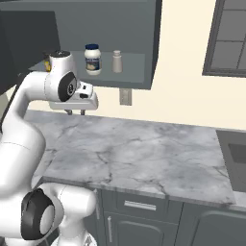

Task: Collect the turmeric, mayonnaise, and shaker from the cabinet and place them next to the stove.

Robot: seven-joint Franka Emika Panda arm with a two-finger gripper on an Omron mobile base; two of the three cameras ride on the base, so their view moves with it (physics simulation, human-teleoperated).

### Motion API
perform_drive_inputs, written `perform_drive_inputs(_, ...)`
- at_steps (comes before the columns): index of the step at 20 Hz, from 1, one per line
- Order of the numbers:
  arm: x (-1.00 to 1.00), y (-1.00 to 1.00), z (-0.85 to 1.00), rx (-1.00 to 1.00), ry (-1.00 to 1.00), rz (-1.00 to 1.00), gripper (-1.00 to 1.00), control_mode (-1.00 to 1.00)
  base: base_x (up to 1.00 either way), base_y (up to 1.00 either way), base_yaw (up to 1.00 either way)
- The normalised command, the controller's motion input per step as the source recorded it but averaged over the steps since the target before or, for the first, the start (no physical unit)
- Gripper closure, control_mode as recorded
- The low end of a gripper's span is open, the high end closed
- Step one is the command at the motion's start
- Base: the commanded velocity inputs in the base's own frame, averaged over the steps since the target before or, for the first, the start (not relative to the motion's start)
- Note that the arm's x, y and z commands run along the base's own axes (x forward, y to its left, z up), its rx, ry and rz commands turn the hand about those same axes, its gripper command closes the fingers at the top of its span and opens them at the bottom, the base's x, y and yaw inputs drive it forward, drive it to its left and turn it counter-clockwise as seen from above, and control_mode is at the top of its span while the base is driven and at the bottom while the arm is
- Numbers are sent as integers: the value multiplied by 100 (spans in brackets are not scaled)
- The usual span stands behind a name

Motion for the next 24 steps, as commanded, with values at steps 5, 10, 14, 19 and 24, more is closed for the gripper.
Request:
perform_drive_inputs(5,-22,0,0,0,-11,0,-100,-100,0,0,0)
perform_drive_inputs(10,-35,-1,8,-10,-36,0,-100,-100,0,0,0)
perform_drive_inputs(14,-19,0,25,-7,-39,0,-100,-100,0,0,0)
perform_drive_inputs(19,1,-1,46,0,-36,0,-100,-100,0,0,0)
perform_drive_inputs(24,15,0,67,10,-26,0,-100,-100,0,0,0)
